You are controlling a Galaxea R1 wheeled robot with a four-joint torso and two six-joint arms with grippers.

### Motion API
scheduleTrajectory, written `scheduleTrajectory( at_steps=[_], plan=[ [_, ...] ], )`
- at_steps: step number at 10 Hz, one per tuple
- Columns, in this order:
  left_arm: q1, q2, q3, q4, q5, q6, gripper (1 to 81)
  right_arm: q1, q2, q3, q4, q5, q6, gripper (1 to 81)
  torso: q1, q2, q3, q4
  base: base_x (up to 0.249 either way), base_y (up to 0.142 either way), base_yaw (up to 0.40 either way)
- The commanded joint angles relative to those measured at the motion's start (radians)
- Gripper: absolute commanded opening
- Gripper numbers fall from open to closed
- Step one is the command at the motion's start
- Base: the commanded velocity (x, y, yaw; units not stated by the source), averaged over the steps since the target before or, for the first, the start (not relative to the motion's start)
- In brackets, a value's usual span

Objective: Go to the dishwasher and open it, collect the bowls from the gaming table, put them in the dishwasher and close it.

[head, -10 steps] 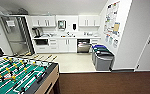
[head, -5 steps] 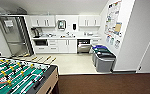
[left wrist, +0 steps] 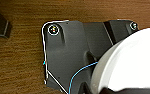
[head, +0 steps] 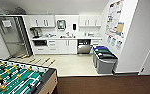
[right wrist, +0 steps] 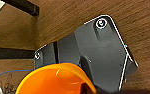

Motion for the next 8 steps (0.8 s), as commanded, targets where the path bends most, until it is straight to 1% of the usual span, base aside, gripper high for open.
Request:
scheduleTrajectory(
  at_steps=[1, 2, 8],
  plan=[
    [-0.035, -0.015, 0.002, 0.011, 0.028, 0.0, 1.0, 0.033, -0.027, 0.009, -0.019, -0.035, -0.002, 1.0, 0.0, 0.0, 0.0, 0.0, 0.16, 0.0, 0.0],
    [-0.035, -0.013, 0.002, 0.011, 0.028, 0.0, 1.0, 0.033, -0.025, 0.007, -0.019, -0.035, -0.002, 1.0, 0.0, 0.0, 0.0, 0.0, 0.16, 0.0, 0.0],
    [-0.035, -0.013, 0.002, 0.011, 0.028, 0.0, 1.0, 0.033, -0.025, 0.009, -0.019, -0.035, -0.002, 1.0, 0.0, 0.0, 0.0, 0.0, 0.161, -0.065, 0.0]
  ],
)
